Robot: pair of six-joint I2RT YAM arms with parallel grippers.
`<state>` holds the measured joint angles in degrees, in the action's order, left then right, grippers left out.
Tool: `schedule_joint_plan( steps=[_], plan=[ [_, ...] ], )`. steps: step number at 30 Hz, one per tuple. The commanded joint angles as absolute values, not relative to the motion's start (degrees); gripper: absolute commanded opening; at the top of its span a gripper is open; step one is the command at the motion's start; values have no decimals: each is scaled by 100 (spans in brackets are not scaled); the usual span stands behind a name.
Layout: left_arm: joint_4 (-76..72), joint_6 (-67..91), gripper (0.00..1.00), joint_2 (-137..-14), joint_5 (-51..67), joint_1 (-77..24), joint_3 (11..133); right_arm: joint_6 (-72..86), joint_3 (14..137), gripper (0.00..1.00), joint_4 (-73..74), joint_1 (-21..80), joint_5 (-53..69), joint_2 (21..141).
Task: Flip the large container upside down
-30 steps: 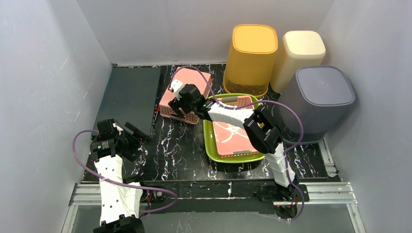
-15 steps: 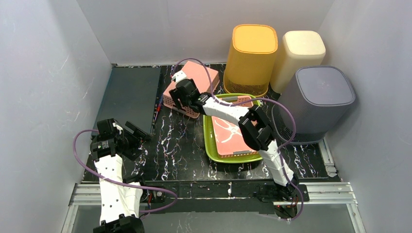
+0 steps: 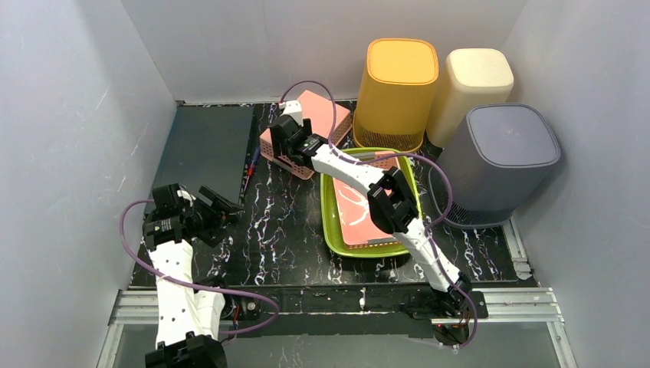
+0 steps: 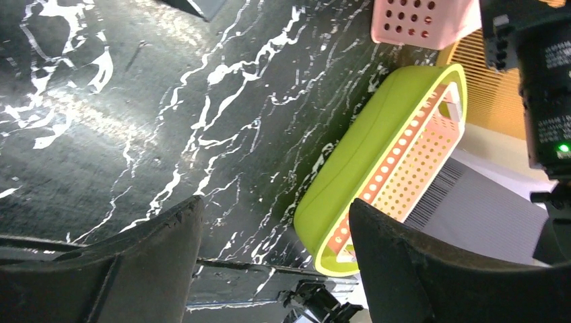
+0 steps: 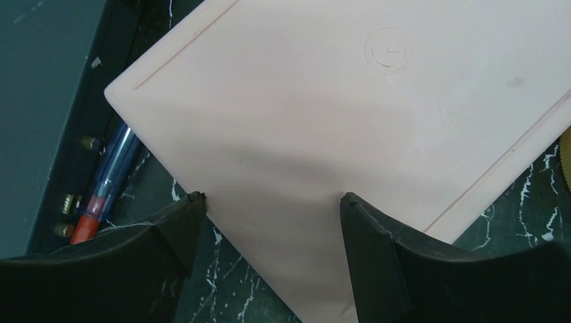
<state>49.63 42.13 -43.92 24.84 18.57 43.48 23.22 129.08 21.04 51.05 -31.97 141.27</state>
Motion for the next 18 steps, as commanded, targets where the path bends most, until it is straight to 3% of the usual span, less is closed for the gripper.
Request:
schedule_joint_plan(
  steps=[1,5,12,18],
  plan=[
    [4518,4186,75,-4488,3189,1844,4241,2790,13673,82,2688,4965,-3153,14738],
    [4210,4133,75,-4675,3488,1830,4376,2599,13611,84,2008,4836,-1475,14438],
    [3563,4239,75,-5348,3571,1330,4657,1725,12440,88,1510,4590,-997,12996],
    [2403,4986,75,-6523,3214,583,5080,1345,10646,88,1238,4328,-1117,11668]
  ],
)
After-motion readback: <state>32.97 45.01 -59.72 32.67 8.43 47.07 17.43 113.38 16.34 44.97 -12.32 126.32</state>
